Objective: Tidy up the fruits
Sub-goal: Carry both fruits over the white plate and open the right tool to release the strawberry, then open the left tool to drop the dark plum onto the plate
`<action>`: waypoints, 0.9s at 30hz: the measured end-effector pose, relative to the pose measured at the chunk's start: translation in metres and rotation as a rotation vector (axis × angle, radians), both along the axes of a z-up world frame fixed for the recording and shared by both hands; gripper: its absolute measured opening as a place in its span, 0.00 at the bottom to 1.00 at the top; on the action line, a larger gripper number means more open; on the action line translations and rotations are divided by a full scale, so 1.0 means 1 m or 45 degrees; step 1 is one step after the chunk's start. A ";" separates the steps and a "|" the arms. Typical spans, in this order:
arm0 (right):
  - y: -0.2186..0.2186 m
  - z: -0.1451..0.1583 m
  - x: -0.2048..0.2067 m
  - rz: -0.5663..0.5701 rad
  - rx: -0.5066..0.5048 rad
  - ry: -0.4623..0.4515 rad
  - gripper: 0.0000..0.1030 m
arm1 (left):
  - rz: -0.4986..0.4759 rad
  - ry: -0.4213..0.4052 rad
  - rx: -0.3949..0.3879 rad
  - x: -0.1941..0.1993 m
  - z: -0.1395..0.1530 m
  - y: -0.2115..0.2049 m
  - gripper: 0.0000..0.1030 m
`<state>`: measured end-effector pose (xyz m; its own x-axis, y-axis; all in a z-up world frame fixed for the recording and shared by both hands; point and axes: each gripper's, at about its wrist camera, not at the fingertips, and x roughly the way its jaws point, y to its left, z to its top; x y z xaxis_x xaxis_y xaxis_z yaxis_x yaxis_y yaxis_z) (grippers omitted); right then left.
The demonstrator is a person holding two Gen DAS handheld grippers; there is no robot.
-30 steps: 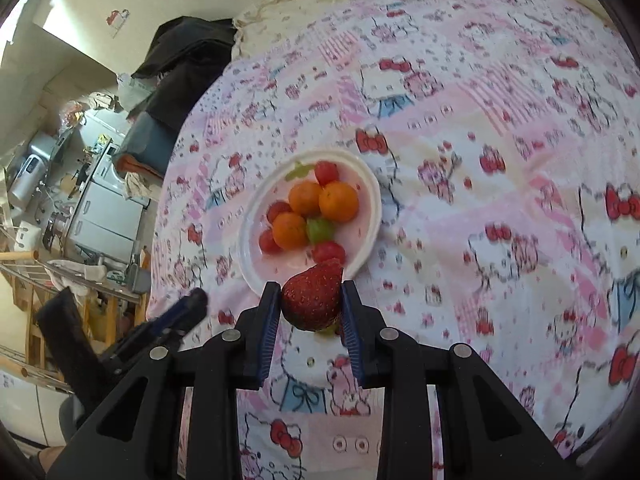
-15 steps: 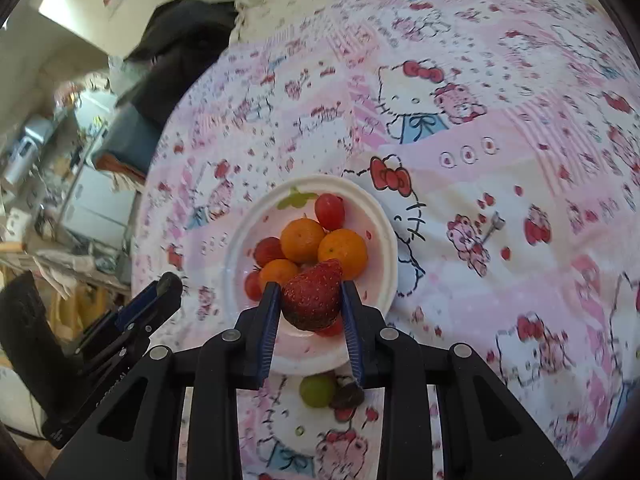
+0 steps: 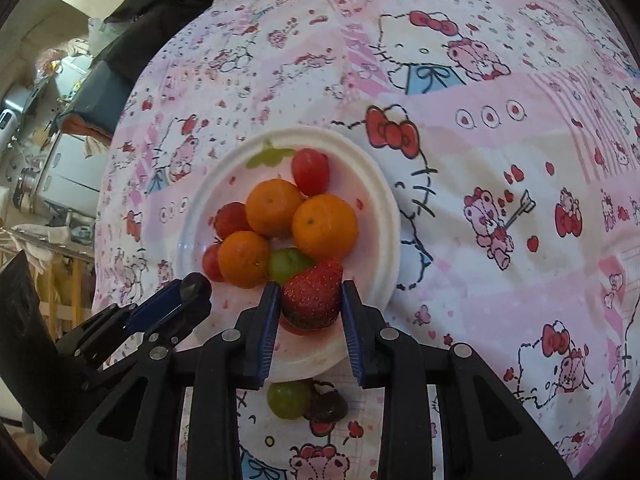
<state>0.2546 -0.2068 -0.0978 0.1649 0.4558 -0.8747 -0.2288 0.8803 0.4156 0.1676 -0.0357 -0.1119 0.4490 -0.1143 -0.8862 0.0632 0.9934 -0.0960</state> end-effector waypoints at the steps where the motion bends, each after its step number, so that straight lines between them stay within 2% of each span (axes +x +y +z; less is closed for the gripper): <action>1: 0.000 -0.001 0.000 0.001 -0.005 0.001 0.31 | 0.001 0.003 0.003 0.001 -0.001 0.000 0.21; 12: 0.002 -0.007 -0.001 -0.003 -0.044 0.019 0.34 | 0.052 0.064 -0.023 0.004 -0.009 0.009 0.21; 13: 0.002 -0.007 -0.001 -0.002 -0.044 0.019 0.34 | 0.051 0.071 -0.037 0.004 -0.009 0.009 0.26; 14: 0.002 -0.007 -0.001 -0.003 -0.045 0.019 0.34 | 0.052 0.085 -0.054 0.005 -0.010 0.009 0.40; 17: 0.001 -0.006 0.001 -0.008 -0.017 0.031 0.36 | 0.074 0.061 -0.091 0.002 -0.005 0.011 0.62; 18: 0.000 -0.005 0.002 -0.011 0.005 0.037 0.39 | 0.079 0.054 -0.090 0.002 -0.004 0.011 0.67; 19: 0.000 -0.003 0.002 -0.011 0.031 0.038 0.56 | 0.080 0.047 -0.091 0.001 -0.002 0.011 0.71; 20: 0.000 0.001 0.002 -0.015 0.049 0.022 0.68 | 0.078 0.034 -0.091 0.000 0.001 0.011 0.71; 22: -0.001 0.010 0.001 -0.023 0.046 -0.028 0.70 | 0.074 0.011 -0.087 -0.001 0.006 0.010 0.71; 27: -0.007 0.023 -0.001 -0.058 0.099 -0.054 0.70 | 0.070 -0.035 -0.055 -0.006 0.018 0.012 0.71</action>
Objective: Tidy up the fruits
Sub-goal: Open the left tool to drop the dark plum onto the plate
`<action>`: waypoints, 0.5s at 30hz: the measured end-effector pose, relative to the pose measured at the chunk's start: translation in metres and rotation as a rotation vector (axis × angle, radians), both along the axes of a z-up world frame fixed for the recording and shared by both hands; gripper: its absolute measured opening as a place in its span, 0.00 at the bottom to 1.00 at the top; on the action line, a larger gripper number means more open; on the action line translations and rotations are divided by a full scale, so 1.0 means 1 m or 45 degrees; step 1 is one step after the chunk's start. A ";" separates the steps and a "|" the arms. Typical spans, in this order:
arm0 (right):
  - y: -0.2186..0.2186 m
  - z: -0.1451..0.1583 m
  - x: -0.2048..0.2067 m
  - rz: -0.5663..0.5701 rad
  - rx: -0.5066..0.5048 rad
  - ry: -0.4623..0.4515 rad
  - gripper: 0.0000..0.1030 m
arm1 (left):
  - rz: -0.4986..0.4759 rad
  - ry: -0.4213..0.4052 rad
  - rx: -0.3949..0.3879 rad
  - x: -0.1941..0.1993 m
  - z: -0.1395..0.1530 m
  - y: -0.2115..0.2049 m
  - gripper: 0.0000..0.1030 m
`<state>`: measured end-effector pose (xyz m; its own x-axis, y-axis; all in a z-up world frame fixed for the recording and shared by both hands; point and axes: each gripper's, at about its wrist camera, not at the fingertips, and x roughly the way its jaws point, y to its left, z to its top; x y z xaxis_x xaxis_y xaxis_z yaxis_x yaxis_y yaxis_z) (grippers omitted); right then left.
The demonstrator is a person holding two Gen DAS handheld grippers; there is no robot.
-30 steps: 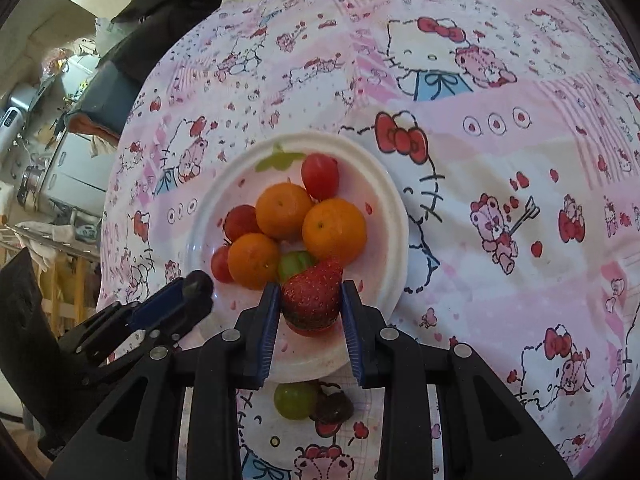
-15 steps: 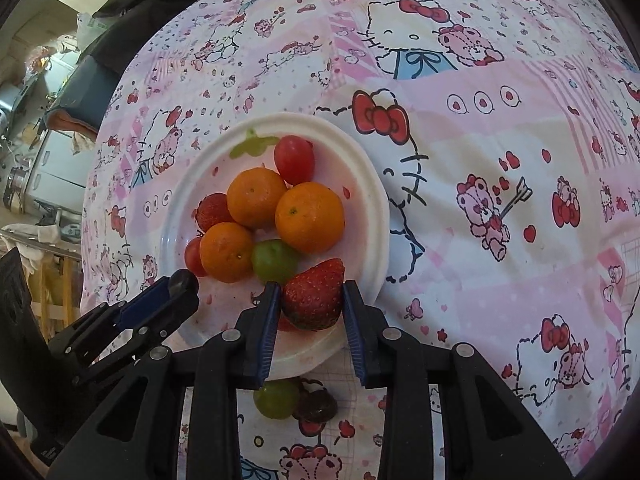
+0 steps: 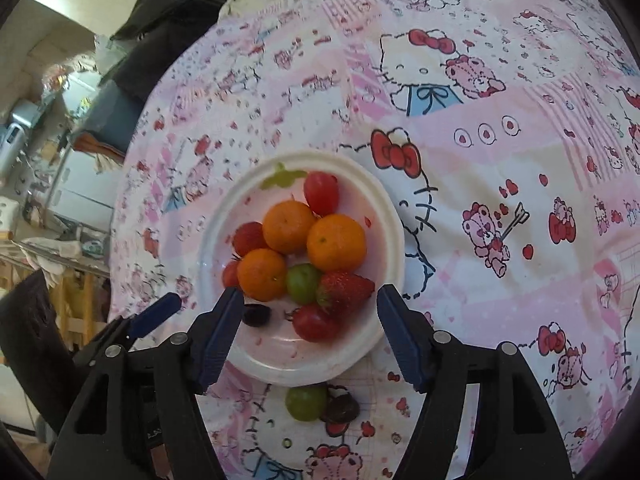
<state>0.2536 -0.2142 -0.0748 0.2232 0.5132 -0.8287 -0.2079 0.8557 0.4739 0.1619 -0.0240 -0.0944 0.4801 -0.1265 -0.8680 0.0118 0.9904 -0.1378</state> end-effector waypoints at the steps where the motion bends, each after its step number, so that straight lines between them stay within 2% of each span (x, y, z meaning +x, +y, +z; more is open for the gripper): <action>1: -0.002 0.003 -0.001 -0.011 0.010 -0.005 0.70 | 0.001 -0.009 0.006 -0.002 0.002 0.001 0.71; 15: -0.034 0.032 -0.036 -0.108 0.046 -0.058 0.70 | 0.021 -0.123 0.028 -0.031 0.039 0.011 0.71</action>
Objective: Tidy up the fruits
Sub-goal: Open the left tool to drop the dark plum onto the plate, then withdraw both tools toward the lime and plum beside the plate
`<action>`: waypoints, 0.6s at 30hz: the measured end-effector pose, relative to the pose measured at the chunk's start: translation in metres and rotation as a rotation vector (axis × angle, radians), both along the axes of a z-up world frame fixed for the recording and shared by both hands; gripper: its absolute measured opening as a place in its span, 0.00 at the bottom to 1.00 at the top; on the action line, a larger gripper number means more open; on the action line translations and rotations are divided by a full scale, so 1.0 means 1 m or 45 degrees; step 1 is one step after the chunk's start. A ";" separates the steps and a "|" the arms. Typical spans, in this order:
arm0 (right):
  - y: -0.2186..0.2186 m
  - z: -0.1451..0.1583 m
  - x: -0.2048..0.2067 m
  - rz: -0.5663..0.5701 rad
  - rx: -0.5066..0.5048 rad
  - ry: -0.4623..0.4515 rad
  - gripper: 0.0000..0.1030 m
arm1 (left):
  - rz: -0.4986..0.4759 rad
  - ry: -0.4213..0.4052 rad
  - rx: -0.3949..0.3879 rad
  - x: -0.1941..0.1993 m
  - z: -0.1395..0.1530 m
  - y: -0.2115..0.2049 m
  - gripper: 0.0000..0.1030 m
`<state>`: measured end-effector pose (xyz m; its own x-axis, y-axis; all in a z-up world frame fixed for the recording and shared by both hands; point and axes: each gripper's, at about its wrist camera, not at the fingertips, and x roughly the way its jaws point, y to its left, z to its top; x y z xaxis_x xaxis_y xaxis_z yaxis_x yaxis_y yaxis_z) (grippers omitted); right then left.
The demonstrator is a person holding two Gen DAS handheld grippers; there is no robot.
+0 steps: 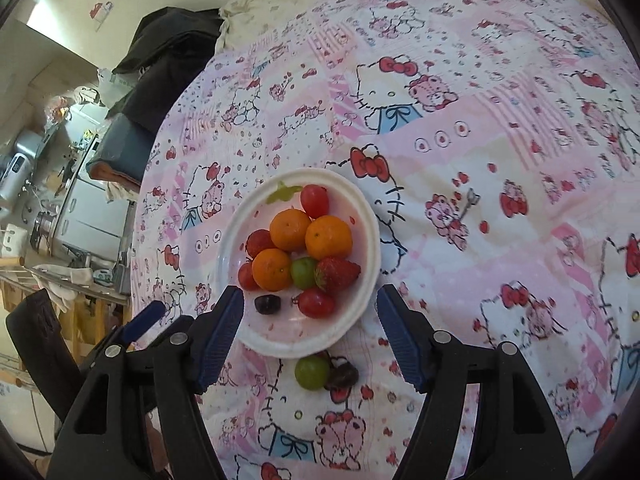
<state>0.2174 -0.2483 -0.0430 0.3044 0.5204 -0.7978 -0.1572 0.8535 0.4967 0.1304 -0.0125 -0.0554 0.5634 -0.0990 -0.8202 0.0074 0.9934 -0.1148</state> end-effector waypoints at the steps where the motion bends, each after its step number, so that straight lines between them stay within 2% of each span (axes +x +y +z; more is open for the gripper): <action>1: -0.003 0.001 -0.004 -0.009 0.001 0.002 0.70 | -0.006 -0.016 0.007 -0.003 0.005 0.000 0.71; 5: -0.013 -0.001 -0.019 -0.031 -0.008 0.016 0.70 | 0.019 -0.055 0.009 -0.013 0.015 0.005 0.72; 8: -0.018 -0.001 -0.031 -0.039 -0.005 0.028 0.70 | 0.039 -0.084 0.008 -0.023 0.021 0.008 0.82; 10: -0.021 -0.001 -0.039 -0.045 0.001 0.031 0.70 | 0.046 -0.101 0.026 -0.029 0.024 0.008 0.84; 18: -0.033 -0.016 -0.052 -0.078 0.001 0.102 0.70 | 0.120 -0.085 0.074 -0.050 0.022 0.016 0.84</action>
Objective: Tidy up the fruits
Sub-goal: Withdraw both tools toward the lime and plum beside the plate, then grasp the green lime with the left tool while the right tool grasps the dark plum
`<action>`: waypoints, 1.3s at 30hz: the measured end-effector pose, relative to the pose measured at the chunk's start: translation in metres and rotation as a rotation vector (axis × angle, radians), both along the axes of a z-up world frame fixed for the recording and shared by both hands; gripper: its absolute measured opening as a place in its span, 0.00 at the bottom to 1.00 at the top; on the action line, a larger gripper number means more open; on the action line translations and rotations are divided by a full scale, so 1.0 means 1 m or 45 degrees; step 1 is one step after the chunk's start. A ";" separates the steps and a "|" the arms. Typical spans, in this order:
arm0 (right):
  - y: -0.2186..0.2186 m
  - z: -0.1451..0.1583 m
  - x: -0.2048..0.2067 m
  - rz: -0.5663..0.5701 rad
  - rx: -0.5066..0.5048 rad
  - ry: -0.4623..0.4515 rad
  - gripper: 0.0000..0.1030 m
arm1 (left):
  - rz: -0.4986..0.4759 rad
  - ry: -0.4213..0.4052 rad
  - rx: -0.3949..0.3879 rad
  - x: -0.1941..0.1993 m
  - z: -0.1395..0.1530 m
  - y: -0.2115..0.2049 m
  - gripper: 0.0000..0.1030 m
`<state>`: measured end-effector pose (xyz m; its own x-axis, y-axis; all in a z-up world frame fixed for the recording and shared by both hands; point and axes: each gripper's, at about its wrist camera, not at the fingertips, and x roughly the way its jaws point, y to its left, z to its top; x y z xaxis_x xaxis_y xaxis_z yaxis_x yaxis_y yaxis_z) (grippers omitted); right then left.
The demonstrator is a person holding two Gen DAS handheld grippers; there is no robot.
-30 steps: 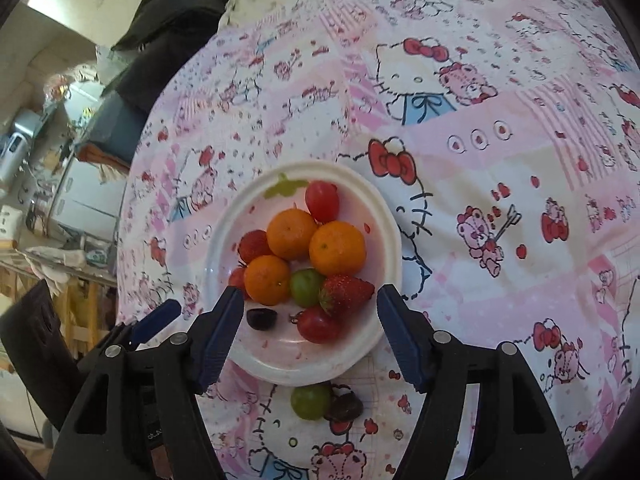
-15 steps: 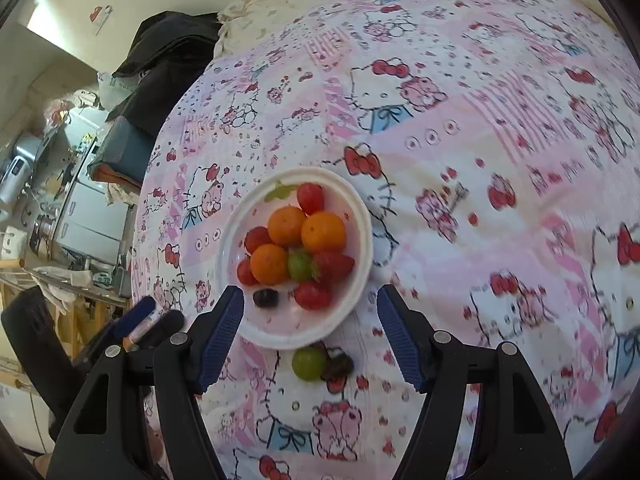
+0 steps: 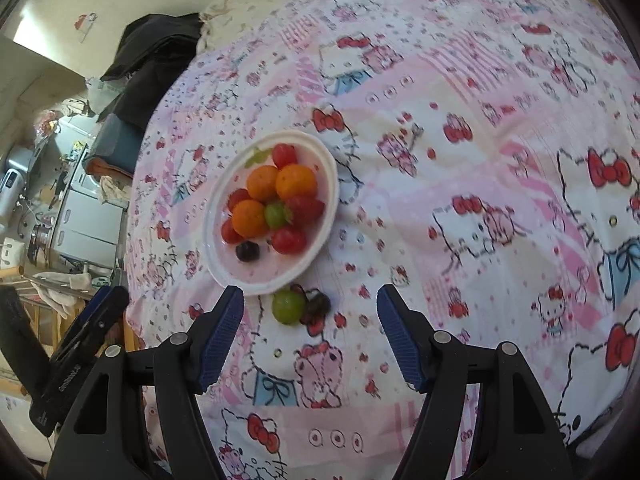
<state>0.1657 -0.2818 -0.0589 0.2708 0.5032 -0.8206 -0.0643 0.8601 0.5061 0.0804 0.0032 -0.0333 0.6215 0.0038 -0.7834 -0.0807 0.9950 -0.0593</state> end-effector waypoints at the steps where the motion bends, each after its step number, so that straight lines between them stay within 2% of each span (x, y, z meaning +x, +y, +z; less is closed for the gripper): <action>1: -0.001 -0.004 0.001 -0.008 0.006 0.018 0.70 | 0.015 0.004 -0.001 -0.002 -0.001 0.002 0.84; 5: 0.003 -0.022 0.004 -0.007 0.017 0.106 0.67 | 0.051 0.010 -0.011 -0.007 -0.004 0.008 0.84; 6: 0.006 -0.027 0.005 0.004 0.001 0.124 0.64 | 0.053 0.015 -0.014 -0.008 -0.005 0.010 0.84; 8: 0.014 -0.038 0.008 0.032 -0.036 0.169 0.51 | 0.055 0.029 -0.014 -0.009 -0.008 0.012 0.84; 12: 0.039 -0.053 0.016 0.106 -0.065 0.200 0.43 | 0.077 0.052 -0.030 -0.007 -0.014 0.017 0.84; 14: 0.051 -0.061 0.020 0.137 -0.098 0.211 0.32 | 0.086 0.067 -0.051 -0.005 -0.016 0.019 0.84; 16: 0.061 -0.067 0.022 0.155 -0.151 0.210 0.27 | 0.089 0.073 -0.053 -0.004 -0.018 0.019 0.84; 21: 0.071 -0.079 0.025 0.186 -0.217 0.208 0.25 | 0.093 0.083 -0.072 -0.002 -0.020 0.021 0.84; 26: 0.075 -0.077 0.018 0.248 -0.285 0.164 0.18 | 0.079 0.113 -0.096 0.003 -0.025 0.016 0.84; 32: 0.054 -0.062 0.015 0.197 -0.174 0.128 0.17 | 0.016 0.154 -0.138 0.010 -0.035 -0.005 0.84; 36: 0.026 -0.041 0.011 0.115 -0.085 0.081 0.18 | -0.093 0.221 -0.124 0.019 -0.052 -0.035 0.84; 37: 0.020 -0.037 0.010 0.100 -0.074 0.070 0.18 | -0.129 0.243 -0.109 0.021 -0.059 -0.047 0.82; 38: 0.014 -0.032 0.008 0.085 -0.068 0.055 0.18 | -0.143 0.250 -0.106 0.023 -0.063 -0.054 0.72; 39: 0.008 -0.028 0.006 0.074 -0.067 0.042 0.18 | -0.153 0.263 -0.103 0.024 -0.068 -0.061 0.67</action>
<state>0.1717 -0.2738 -0.0871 0.2149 0.4733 -0.8543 -0.0988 0.8807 0.4632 0.1048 -0.0579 -0.1010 0.4403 -0.1282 -0.8886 0.0194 0.9909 -0.1333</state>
